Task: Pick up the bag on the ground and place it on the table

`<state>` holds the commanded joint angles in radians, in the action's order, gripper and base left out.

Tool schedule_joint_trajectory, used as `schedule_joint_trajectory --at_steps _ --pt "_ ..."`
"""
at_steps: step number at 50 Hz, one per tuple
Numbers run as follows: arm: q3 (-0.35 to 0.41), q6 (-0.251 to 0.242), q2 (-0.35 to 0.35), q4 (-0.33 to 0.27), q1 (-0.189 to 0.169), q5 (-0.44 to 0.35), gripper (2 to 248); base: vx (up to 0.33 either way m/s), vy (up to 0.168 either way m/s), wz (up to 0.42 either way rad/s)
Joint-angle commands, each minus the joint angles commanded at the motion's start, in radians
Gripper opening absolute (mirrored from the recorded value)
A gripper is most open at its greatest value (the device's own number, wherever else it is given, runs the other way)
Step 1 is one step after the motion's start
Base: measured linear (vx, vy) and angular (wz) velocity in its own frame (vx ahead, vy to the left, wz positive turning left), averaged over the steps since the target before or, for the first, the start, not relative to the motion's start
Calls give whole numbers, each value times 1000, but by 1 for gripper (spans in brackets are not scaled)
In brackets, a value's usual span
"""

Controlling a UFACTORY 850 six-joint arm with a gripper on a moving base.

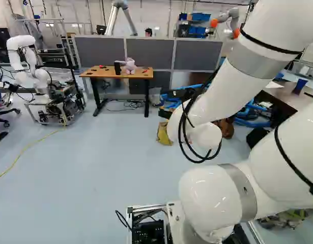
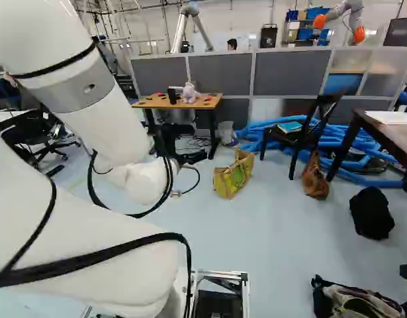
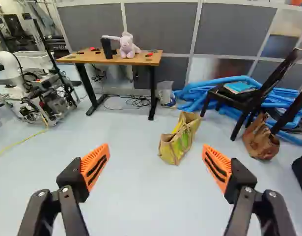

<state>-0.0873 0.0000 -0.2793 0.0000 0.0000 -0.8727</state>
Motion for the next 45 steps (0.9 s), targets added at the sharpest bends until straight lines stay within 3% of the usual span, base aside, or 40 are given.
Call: schedule_joint_trajectory --at_steps 18,45 --pt "0 0 0 0 0 0 247 56 1 -3" --pt "0 0 0 0 0 0 247 157 1 -10"
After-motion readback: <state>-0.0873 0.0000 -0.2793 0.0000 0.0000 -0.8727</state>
